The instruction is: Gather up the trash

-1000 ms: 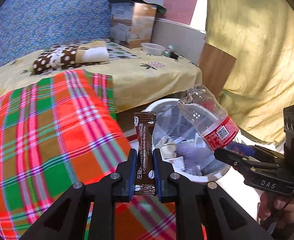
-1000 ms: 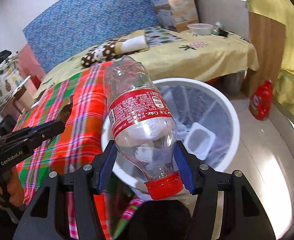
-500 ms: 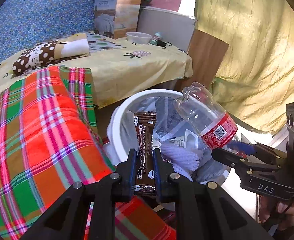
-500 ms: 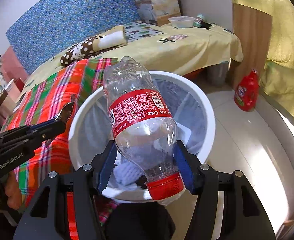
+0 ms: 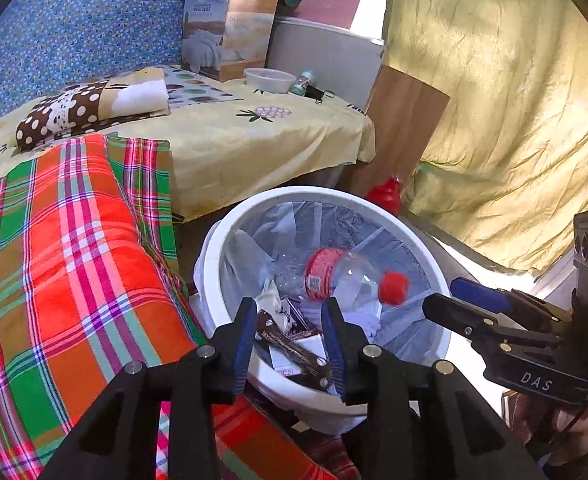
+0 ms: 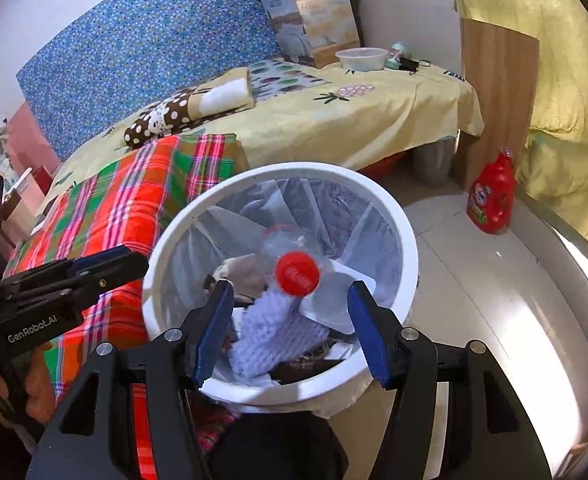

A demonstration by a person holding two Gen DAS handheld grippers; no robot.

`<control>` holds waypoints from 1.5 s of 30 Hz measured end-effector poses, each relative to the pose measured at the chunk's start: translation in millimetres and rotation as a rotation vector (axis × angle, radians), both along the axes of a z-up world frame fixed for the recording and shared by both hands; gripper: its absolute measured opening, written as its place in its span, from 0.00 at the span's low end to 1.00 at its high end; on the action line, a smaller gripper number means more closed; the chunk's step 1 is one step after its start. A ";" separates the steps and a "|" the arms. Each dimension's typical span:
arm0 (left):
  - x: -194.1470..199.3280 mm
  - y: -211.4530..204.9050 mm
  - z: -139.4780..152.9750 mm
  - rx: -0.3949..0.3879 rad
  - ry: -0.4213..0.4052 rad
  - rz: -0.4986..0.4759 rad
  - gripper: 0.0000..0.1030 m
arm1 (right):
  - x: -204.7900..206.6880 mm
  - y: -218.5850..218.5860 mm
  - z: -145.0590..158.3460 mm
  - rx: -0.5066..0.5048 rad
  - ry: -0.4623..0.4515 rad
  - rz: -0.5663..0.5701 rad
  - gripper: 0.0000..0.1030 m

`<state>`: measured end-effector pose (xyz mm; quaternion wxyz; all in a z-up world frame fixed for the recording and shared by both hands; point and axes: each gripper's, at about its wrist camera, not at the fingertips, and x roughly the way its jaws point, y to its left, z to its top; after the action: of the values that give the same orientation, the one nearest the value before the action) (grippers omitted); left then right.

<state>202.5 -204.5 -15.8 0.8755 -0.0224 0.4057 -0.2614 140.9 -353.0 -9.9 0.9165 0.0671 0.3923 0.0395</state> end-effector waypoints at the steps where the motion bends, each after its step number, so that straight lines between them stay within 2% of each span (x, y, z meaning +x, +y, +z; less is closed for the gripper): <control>1: -1.6 1.9 0.9 0.000 0.000 0.003 0.32 | -0.6 1.8 1.1 -0.003 -0.002 0.002 0.59; 15: -53.7 35.3 26.4 -0.002 -0.071 0.051 0.32 | -32.9 36.7 18.4 -0.020 -0.077 0.057 0.59; 25: -96.0 68.3 42.0 0.012 -0.123 0.123 0.32 | -56.6 65.9 26.3 -0.048 -0.114 0.106 0.59; 45: -151.4 114.8 38.2 0.048 -0.136 0.231 0.32 | -93.5 93.1 28.8 -0.056 -0.150 0.162 0.59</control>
<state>51.1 -89.7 22.4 0.9255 -0.0305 0.3464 -0.1499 47.3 -259.9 18.9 0.9387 0.0064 0.3275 0.1076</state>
